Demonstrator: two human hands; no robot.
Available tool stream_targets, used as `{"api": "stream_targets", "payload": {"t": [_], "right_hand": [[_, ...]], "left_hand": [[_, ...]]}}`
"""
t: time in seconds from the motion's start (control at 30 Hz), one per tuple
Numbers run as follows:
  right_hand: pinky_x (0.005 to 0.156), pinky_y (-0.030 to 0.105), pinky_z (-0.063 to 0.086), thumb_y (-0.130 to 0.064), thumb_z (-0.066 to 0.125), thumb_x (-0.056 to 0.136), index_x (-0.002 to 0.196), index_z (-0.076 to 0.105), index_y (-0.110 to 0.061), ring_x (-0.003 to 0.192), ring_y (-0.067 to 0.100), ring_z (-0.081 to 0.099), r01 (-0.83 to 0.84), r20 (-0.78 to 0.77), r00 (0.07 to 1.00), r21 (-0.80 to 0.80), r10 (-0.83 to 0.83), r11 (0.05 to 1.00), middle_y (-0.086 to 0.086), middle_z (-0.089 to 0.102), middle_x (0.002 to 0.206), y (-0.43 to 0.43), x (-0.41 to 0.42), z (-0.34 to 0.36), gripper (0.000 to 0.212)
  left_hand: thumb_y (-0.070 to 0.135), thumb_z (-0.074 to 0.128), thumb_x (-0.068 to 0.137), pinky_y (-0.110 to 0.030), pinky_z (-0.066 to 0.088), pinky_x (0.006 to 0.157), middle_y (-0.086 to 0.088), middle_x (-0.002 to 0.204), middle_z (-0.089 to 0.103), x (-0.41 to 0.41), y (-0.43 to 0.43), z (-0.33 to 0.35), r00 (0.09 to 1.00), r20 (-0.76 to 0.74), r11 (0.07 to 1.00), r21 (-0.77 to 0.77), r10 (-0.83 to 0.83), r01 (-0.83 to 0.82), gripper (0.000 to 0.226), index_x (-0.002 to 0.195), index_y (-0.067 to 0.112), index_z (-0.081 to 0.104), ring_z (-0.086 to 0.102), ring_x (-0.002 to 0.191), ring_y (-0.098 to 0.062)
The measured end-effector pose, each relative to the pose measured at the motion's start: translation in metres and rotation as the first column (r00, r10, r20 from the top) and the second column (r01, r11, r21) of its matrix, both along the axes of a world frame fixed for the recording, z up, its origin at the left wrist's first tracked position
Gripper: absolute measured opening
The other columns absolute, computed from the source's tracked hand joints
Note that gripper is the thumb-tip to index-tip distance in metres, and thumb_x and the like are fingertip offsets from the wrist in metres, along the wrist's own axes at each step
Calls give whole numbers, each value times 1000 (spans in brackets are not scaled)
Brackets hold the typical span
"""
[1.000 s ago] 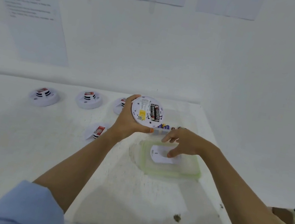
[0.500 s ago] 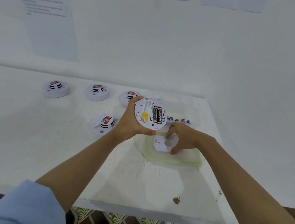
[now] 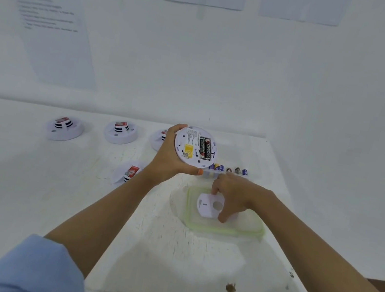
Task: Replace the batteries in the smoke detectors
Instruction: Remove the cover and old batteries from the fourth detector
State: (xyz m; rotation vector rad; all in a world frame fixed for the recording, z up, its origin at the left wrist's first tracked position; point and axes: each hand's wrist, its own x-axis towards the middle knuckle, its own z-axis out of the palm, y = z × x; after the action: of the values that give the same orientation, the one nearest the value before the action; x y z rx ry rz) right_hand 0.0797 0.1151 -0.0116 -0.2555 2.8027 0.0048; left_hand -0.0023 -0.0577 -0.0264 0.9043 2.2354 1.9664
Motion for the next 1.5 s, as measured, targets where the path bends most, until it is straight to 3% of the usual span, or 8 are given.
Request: {"api": "stream_targets", "payload": {"t": [0.37, 0.77, 0.87, 1.0, 1.13, 1.3, 1.4, 1.5], "right_hand": [[86, 34, 47, -42, 74, 61, 109, 61, -12, 99, 19, 50, -63, -36, 997, 115, 68, 991, 2, 60, 108, -2, -3, -1, 59], [86, 33, 47, -39, 75, 64, 121, 52, -17, 103, 21, 53, 34, -13, 999, 48, -33, 998, 0, 58, 114, -5, 9, 7, 66], [87, 37, 49, -38, 75, 64, 116, 56, -13, 102, 23, 57, 52, -9, 999, 22, -52, 998, 5, 62, 113, -6, 13, 10, 61], [88, 34, 47, -29, 75, 67, 122, 52, -13, 104, 20, 52, 112, 0, 994, -109, -112, 988, 1, 53, 121, -2, 23, 29, 62], [76, 26, 45, -22, 78, 65, 111, 62, -12, 86, 15, 55, 145, -9, 988, -272, -154, 951, 4, 61, 110, 13, 34, 67, 50], [76, 30, 48, -24, 80, 57, 107, 62, -16, 86, 17, 58, 78, -202, 958, -503, -205, 860, -5, 61, 100, 14, 24, 105, 54], [81, 34, 49, -17, 78, 63, 110, 60, -15, 94, 20, 57, 7, -315, 926, -538, -208, 843, -4, 57, 104, 0, 2, 102, 51], [83, 26, 43, -18, 77, 66, 120, 54, -15, 98, 13, 48, -30, -374, 910, -493, -180, 870, 0, 52, 115, -6, -26, 91, 58]], "left_hand": [[-18, 80, 52, -9, 48, 78, -1, 122, 44, -14, 11, 7, 1000, -22, 1000, 14, -21, 21, 99, 132, 5, 28, 50, 106, -2], [-17, 82, 49, -11, 48, 82, -7, 126, 43, 14, 7, 6, 998, -40, 998, 47, -48, 50, 98, 126, 11, 29, 50, 110, -6], [-3, 83, 44, -11, 48, 83, -5, 125, 43, 23, 7, 6, 998, -35, 997, 58, -52, 54, 99, 125, 13, 29, 49, 110, -6], [5, 83, 41, -9, 47, 83, 1, 121, 44, 28, 3, 6, 998, -52, 998, 58, -36, 39, 99, 124, 13, 29, 49, 109, -5], [23, 84, 35, -16, 49, 87, -7, 127, 43, 26, -3, 6, 999, -29, 997, 75, -19, 21, 104, 124, 16, 30, 50, 110, -7], [-10, 85, 45, -13, 50, 81, -1, 123, 45, 11, 0, 3, 999, -35, 998, 57, -33, 35, 102, 128, 9, 29, 51, 111, -10], [8, 89, 43, -18, 49, 80, -2, 118, 52, -3, 6, 10, 997, -80, 1000, -14, -17, 16, 92, 120, 9, 39, 56, 104, -6], [28, 89, 44, -25, 46, 67, -13, 89, 60, -26, 16, 17, 989, -150, 992, -127, 2, -21, 71, 98, -3, 54, 56, 78, -9]]}}
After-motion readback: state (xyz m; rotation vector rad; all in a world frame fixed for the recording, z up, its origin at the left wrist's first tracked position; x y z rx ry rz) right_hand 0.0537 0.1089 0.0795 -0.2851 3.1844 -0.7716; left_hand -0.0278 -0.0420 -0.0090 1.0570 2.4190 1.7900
